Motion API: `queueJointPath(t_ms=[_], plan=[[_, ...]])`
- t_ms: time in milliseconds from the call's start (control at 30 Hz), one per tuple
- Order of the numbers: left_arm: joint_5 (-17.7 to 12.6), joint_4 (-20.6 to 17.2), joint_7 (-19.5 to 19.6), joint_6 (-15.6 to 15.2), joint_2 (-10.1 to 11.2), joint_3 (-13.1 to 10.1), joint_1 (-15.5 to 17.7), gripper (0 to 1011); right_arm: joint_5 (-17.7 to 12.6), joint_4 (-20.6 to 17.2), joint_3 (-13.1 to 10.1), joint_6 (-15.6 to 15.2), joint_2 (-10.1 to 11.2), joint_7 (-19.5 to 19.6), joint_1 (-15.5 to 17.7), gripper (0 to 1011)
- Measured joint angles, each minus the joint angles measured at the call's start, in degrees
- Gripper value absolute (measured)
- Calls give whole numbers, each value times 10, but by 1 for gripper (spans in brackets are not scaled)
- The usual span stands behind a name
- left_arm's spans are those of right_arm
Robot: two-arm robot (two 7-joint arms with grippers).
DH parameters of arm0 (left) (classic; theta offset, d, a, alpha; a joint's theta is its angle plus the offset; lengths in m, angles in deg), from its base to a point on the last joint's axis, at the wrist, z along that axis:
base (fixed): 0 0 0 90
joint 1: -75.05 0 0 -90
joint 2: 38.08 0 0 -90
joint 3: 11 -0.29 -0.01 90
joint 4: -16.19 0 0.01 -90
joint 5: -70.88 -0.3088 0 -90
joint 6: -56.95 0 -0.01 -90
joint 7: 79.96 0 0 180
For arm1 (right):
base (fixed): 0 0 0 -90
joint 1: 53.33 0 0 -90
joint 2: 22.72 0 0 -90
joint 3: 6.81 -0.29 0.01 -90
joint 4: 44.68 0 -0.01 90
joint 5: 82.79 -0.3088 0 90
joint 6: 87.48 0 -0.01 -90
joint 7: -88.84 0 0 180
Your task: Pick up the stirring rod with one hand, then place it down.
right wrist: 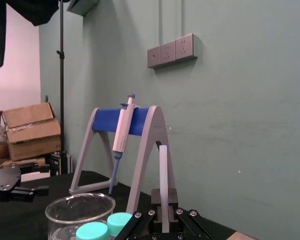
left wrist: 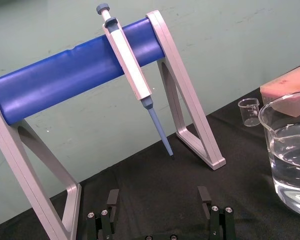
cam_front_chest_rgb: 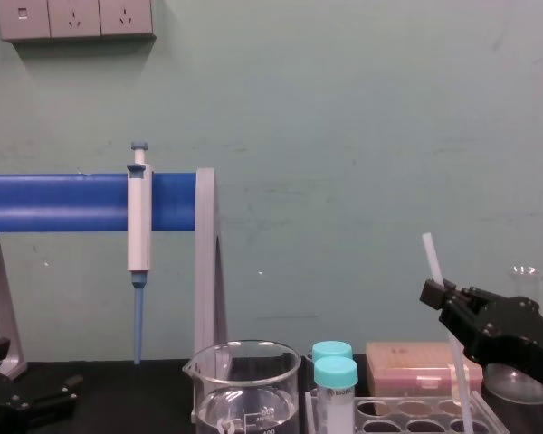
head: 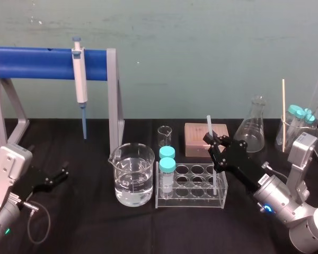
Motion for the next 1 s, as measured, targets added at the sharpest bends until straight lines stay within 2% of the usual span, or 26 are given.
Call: queueJointPath(t_ms=[467, 1000], plan=[[0, 0, 0, 0, 0, 0, 0, 1000, 25, 9, 10, -17, 5, 25, -3, 66], [0, 0, 0, 0, 0, 0, 0, 1000, 23, 9, 9, -16, 4, 22, -2, 66]])
